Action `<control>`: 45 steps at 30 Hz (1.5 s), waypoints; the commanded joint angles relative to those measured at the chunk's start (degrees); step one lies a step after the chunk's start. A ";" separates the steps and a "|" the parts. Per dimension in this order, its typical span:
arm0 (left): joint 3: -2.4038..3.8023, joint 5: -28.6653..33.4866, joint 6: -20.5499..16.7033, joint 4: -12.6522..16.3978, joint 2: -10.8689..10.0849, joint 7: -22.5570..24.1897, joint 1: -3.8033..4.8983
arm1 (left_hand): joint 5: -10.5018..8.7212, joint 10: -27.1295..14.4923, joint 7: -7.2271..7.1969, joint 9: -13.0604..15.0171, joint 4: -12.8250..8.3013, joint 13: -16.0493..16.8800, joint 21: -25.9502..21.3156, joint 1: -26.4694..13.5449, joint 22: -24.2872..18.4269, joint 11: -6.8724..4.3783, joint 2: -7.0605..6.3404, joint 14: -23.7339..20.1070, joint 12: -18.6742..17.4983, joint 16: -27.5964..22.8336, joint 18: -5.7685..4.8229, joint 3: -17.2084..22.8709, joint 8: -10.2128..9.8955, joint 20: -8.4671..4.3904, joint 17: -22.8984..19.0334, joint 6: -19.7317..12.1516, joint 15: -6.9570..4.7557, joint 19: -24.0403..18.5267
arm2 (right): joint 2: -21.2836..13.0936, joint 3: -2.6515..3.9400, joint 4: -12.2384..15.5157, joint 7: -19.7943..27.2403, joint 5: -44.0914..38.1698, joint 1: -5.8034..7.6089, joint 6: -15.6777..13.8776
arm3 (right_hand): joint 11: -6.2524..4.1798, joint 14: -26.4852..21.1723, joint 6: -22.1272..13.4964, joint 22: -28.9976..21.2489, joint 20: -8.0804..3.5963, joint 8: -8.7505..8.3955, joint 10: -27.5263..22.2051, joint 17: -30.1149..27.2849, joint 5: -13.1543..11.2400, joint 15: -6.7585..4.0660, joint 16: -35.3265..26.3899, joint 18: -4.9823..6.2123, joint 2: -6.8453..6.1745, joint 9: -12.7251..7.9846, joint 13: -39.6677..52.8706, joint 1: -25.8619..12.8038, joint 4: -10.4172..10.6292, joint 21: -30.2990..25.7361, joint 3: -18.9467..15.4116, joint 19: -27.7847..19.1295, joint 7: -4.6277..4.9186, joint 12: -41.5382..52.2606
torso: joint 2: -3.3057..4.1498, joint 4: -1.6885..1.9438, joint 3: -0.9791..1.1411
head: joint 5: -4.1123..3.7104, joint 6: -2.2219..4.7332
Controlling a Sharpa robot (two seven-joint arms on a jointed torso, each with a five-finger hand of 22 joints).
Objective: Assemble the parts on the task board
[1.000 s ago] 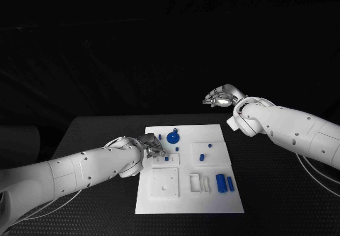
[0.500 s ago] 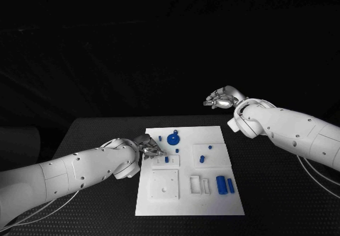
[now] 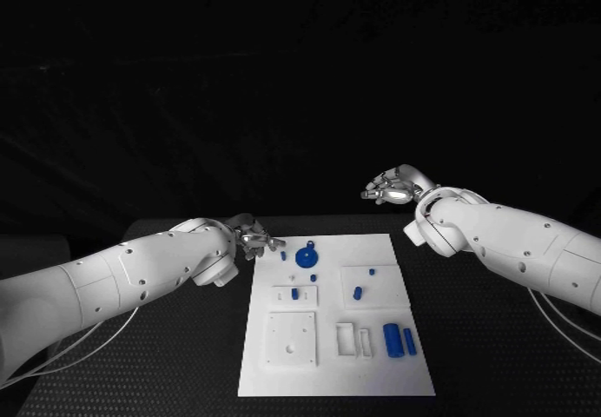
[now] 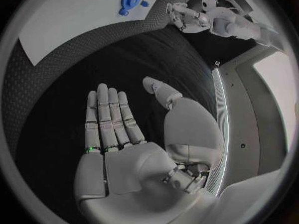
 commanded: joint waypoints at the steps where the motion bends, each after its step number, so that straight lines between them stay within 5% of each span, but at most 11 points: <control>1: -0.03 -0.74 7.86 -3.84 1.63 -0.93 1.05 | -0.32 -0.65 0.26 -0.16 0.67 -0.57 -0.85 -0.35 -0.28 0.26 0.90 -0.66 -1.16 -1.07 -1.10 -0.35 -0.52 -6.11 -0.49 -1.19 0.39 -0.62 | -0.02 0.02 -0.02 0.59 0.18 -0.02 0.77 | 0.06 -0.38 -0.23 0.08 -0.01 0.38 -0.19 -0.05 0.18 -0.10 0.21 0.05 -0.02 -0.08 -0.07 -0.48 0.12 -0.40 -0.12 -0.36 0.11 0.27 | 0.07 -0.02 0.05 | 0.32 0.73; 7: 0.01 -2.46 10.94 -9.94 4.28 -1.57 1.40 | 0.04 -1.90 1.10 -0.39 0.74 -1.89 -3.00 -0.25 -0.93 1.11 2.53 -1.88 -4.02 -3.69 -1.49 -1.19 -1.05 -5.20 -1.63 -2.97 1.54 -2.05 | 0.09 0.02 -0.08 0.60 0.18 -0.02 0.83 | 0.06 -0.39 -0.24 0.09 -0.01 0.38 -0.19 -0.05 0.18 -0.10 0.22 0.06 -0.01 -0.09 -0.09 -0.47 0.12 -0.42 -0.12 -0.36 0.11 0.28 | 0.15 -0.04 -0.02 | 0.46 1.15; 9: 0.02 -2.48 11.60 -11.48 4.99 -1.58 1.45 | 1.50 -2.29 1.37 -0.44 0.02 -2.11 -3.58 0.36 -0.95 1.42 3.69 -2.37 -4.68 -4.16 -1.65 -1.41 -1.19 -4.79 -1.73 -3.55 1.97 -2.65 | 0.13 0.02 -0.12 0.61 0.18 -0.03 0.82 | 0.06 -0.39 -0.24 0.10 -0.01 0.38 -0.19 -0.05 0.18 -0.10 0.22 0.06 0.00 -0.09 -0.10 -0.47 0.12 -0.42 -0.11 -0.35 0.11 0.28 | 0.26 -0.10 -0.04 | 0.55 1.24; 23: 0.02 2.22 18.73 -19.32 9.81 -2.05 1.50 | 0.64 -2.57 1.59 -0.57 0.20 -2.11 -4.32 -0.87 -0.65 1.63 4.48 -2.90 -5.34 -4.43 -1.66 -2.86 -1.21 -4.35 -1.55 -4.18 2.39 -3.12 | 0.00 0.03 0.36 0.66 0.19 -0.02 0.71 | 0.07 -0.40 -0.24 0.16 -0.01 0.39 -0.19 -0.06 0.19 -0.10 0.24 0.08 0.03 -0.11 -0.17 -0.46 0.12 -0.47 -0.12 -0.33 0.11 0.33 | 0.78 -0.40 -0.05 | 0.71 1.48; 37: 0.03 1.86 18.48 -21.55 11.92 -1.67 1.37 | 0.61 -3.02 1.85 -0.78 0.26 -2.01 -4.66 -1.43 -0.36 1.88 5.01 -3.41 -5.59 -4.50 -1.65 -3.44 -1.49 -4.14 -1.40 -4.96 2.61 -3.51 | 0.02 0.03 0.92 0.79 0.59 0.02 0.92 | 0.43 -2.07 -0.32 0.40 0.29 0.48 -0.74 -1.22 0.21 0.82 -1.39 -0.31 0.15 -0.27 -2.13 -0.47 0.31 -2.33 0.22 -1.88 0.12 -1.62 | 0.71 -0.37 0.08 | 0.55 1.30; 45: 0.02 1.63 18.34 -23.11 13.05 -1.74 0.52 | 0.65 -3.11 1.89 -0.81 0.09 -1.96 -4.73 -1.32 -0.27 1.92 5.22 -3.52 -5.63 -4.50 -1.63 -3.48 -1.51 -4.10 -1.35 -5.07 2.65 -3.58 | -0.04 0.03 1.34 0.76 0.59 0.15 0.80 | 0.45 -2.11 -0.38 0.49 0.33 0.49 -0.53 -1.45 0.20 0.91 -1.66 -0.33 0.09 -0.31 -2.51 -0.43 0.33 -2.64 0.26 -1.99 0.14 -2.02 | 0.78 -0.34 0.01 | 0.28 1.14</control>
